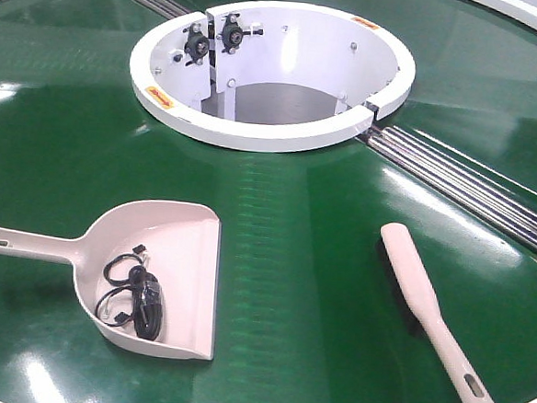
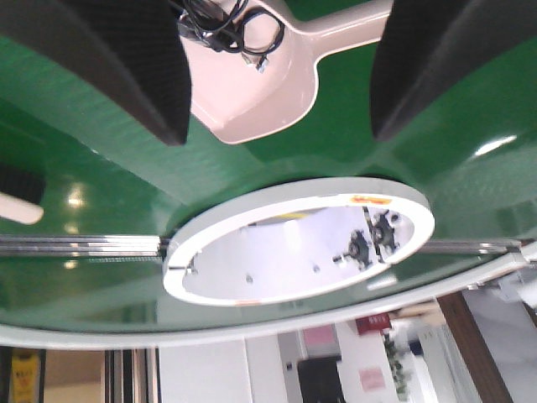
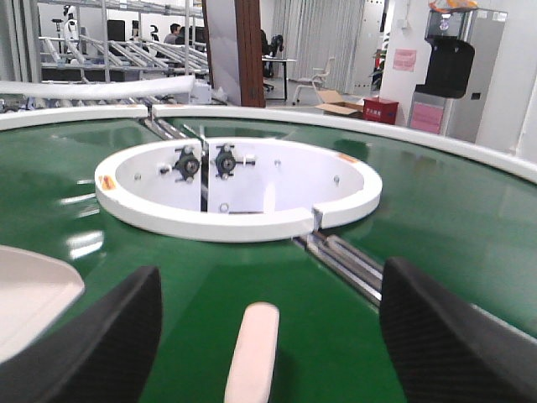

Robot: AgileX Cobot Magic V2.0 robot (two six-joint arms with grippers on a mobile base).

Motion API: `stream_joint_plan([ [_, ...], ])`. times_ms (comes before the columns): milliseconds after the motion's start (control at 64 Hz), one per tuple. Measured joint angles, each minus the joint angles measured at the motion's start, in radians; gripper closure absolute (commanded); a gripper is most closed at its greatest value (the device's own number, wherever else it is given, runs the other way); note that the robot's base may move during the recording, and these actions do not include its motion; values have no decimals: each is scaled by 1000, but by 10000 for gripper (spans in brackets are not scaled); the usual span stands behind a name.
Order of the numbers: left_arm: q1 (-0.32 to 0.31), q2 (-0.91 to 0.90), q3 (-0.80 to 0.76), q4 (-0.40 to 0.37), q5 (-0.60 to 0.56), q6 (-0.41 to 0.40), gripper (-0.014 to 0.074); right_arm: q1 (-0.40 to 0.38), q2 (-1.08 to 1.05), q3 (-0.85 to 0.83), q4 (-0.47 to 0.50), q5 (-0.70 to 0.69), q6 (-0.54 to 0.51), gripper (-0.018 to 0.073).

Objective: Clean and inspect green conveyor with broom and dustpan

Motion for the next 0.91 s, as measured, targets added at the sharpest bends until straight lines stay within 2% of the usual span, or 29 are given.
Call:
stream_joint_plan([
  [141,0,-13,69,0,-29,-2,176,0,-9,97,24,-25,3,34],
  [203,0,-13,80,0,-36,-2,218,0,-9,113,26,-35,3,52],
  [297,0,-13,82,0,-47,-2,391,0,-9,117,27,-52,3,147],
  [390,0,-13,82,-1,-47,-2,604,0,-9,117,27,-56,3,346],
  [484,0,-13,82,-1,-47,-2,605,0,-9,117,27,-56,3,566],
  [500,0,-13,82,-1,-48,-2,605,0,-9,117,27,-57,3,575],
  [906,0,-3,84,-1,-68,-2,603,0,-9,117,31,-61,3,568],
])
